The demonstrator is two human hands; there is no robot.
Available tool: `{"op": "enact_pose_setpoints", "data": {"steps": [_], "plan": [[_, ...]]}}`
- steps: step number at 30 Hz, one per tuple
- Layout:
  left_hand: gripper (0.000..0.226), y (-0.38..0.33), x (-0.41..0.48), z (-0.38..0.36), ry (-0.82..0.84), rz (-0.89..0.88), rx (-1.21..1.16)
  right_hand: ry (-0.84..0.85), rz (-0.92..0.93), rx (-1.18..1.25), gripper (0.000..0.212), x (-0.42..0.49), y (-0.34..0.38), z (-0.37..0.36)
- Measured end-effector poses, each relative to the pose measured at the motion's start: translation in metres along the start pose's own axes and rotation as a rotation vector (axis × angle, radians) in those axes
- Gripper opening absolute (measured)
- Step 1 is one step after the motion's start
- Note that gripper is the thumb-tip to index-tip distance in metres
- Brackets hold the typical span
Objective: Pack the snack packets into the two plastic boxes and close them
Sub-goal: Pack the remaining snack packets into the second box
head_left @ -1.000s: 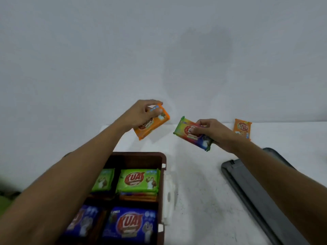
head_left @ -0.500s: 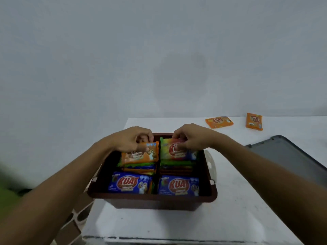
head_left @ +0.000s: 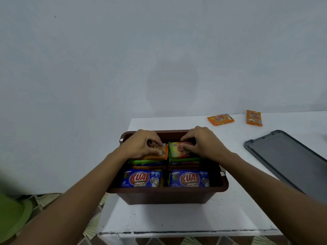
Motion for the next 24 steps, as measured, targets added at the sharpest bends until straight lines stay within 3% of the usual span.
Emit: {"op": "enact_pose_setpoints", "data": {"steps": [8, 17, 20, 24], "plan": [[0.020, 0.006, 0.000, 0.001, 0.035, -0.006, 0.213, 0.080, -0.031, -0.099, 0.022, 0.004, 0.000, -0.005], [0.014, 0.015, 0.001, 0.005, 0.079, -0.013, 0.155, 0.070, 0.023, -0.065, 0.023, 0.005, -0.007, -0.007], [0.015, 0.011, 0.009, 0.006, 0.091, 0.036, 0.041, 0.014, 0.066, 0.070, 0.017, 0.002, -0.011, 0.006], [0.003, -0.019, 0.036, 0.017, -0.088, 0.053, -0.115, -0.187, 0.070, 0.207, 0.005, -0.005, -0.043, 0.040]]}}
Point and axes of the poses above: each hand's wrist, its own x-axis towards the middle knuckle, its own z-axis out of the back of the hand, y = z × x, the point moved 6 cm from there along x, towards the middle knuckle, and after that the axes turned 7 degrees about x, right-handed, at the moved point
